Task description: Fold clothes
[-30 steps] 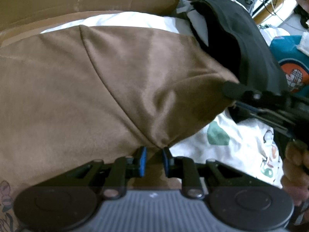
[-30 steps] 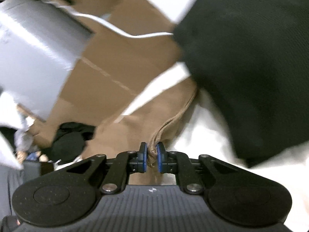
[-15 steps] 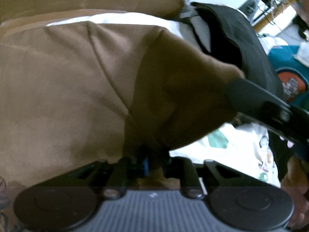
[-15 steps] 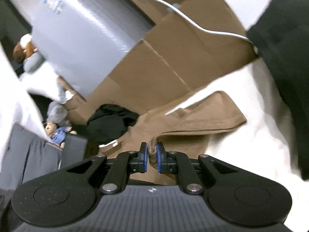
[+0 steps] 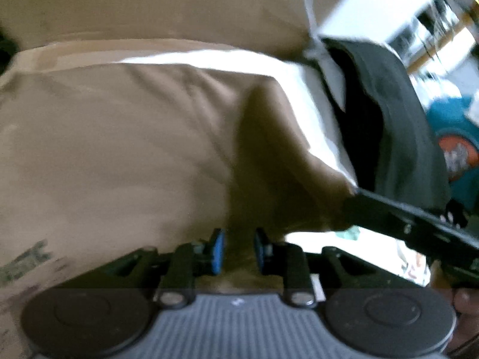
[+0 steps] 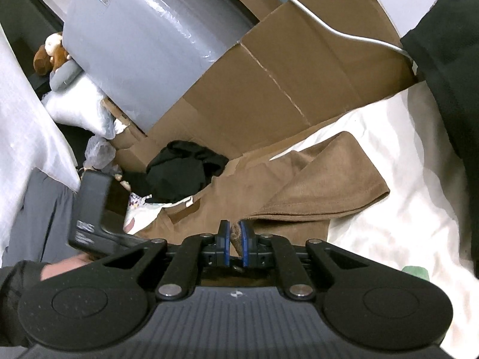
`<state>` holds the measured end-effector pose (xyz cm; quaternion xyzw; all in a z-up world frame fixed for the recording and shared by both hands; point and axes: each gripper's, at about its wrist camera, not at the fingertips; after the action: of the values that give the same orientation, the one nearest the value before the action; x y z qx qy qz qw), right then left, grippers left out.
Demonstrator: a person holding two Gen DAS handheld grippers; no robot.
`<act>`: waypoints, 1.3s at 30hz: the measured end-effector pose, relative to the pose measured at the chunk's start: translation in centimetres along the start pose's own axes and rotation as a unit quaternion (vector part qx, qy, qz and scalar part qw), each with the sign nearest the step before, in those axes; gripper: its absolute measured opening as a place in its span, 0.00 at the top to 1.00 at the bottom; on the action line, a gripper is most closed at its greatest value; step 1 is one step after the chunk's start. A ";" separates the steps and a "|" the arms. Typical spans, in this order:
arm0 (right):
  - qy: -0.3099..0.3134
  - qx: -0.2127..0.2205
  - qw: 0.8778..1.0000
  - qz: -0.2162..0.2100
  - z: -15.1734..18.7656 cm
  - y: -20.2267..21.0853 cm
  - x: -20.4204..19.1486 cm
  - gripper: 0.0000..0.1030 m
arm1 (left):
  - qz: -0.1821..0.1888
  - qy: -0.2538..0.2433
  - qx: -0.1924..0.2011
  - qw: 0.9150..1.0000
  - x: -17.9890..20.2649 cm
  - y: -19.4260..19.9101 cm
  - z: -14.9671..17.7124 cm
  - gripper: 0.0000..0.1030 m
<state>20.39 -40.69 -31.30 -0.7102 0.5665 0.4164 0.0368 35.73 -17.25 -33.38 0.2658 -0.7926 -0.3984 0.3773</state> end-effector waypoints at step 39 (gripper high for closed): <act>0.092 -0.099 0.991 -0.014 4.3 -4.5 -4.6 0.46 | -0.016 0.042 0.045 0.998 -3.6 3.6 -0.1 0.65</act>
<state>21.77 -33.29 -33.05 -0.7534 0.5133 0.4031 -0.0800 37.50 -12.71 -31.70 0.3115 -0.7889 -0.3572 0.3912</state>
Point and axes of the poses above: each gripper's, at about its wrist camera, not at the fingertips, and y roughly against the way its jaws point, x to its right, z to its underside, and after that the axes turned 1 degree about x, right-handed
